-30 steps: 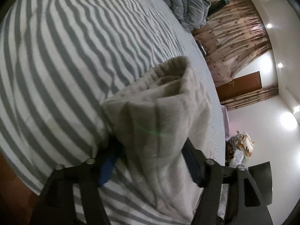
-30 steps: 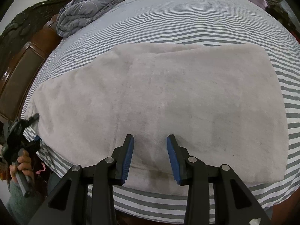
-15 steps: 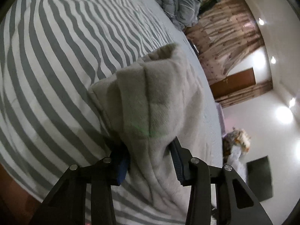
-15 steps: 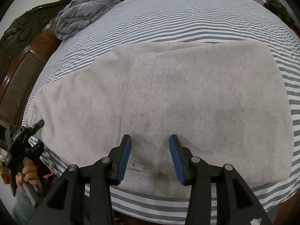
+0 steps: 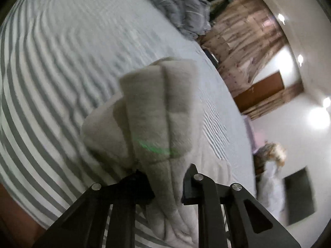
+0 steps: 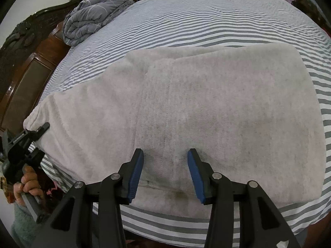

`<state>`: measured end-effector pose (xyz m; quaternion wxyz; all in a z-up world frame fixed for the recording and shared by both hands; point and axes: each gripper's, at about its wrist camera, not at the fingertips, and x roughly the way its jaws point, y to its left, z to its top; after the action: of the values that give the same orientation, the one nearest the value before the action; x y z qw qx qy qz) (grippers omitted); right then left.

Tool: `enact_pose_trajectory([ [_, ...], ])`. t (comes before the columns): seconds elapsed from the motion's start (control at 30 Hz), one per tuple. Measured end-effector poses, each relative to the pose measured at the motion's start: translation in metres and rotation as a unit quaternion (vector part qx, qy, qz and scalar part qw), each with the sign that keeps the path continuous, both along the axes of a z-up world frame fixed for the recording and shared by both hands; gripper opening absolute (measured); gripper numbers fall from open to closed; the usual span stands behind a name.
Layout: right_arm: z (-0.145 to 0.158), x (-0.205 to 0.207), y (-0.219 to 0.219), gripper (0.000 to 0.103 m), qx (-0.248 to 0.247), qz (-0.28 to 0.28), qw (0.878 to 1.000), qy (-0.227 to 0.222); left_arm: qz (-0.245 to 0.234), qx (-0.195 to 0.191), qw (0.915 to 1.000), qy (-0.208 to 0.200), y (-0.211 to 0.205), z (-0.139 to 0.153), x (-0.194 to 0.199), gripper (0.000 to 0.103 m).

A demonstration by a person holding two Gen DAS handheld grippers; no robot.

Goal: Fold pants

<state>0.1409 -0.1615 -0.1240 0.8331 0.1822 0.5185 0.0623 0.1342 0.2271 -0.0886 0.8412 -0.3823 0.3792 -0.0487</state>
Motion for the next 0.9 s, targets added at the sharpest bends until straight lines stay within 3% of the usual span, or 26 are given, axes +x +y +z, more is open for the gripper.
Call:
enact_pose_trajectory([
  [0.13,0.008,-0.004,-0.015,0.043,0.027,-0.015,0.999,-0.008,-0.019,0.058,0.9980,-0.015,-0.034,0.038,0.004,0.017],
  [0.27,0.022,-0.012,-0.040,0.043,0.037,-0.029,0.998,-0.032,-0.053,0.121,0.9901,-0.047,-0.082,0.079,0.002,0.016],
  [0.37,0.030,-0.018,-0.064,0.044,0.058,-0.042,0.996,-0.048,-0.089,0.159,0.9804,-0.075,-0.127,0.107,-0.005,0.016],
  [0.53,0.041,-0.024,-0.107,0.045,0.105,-0.069,0.990,-0.069,-0.174,0.212,0.9550,-0.113,-0.224,0.138,-0.018,0.016],
  [0.67,0.043,-0.033,-0.141,0.047,0.133,-0.100,0.983,-0.080,-0.235,0.235,0.9354,-0.121,-0.298,0.135,-0.025,0.016],
  [0.9,0.030,-0.062,-0.196,0.047,0.144,-0.152,0.975,-0.078,-0.314,0.273,0.9039,-0.099,-0.414,0.081,-0.042,0.016],
])
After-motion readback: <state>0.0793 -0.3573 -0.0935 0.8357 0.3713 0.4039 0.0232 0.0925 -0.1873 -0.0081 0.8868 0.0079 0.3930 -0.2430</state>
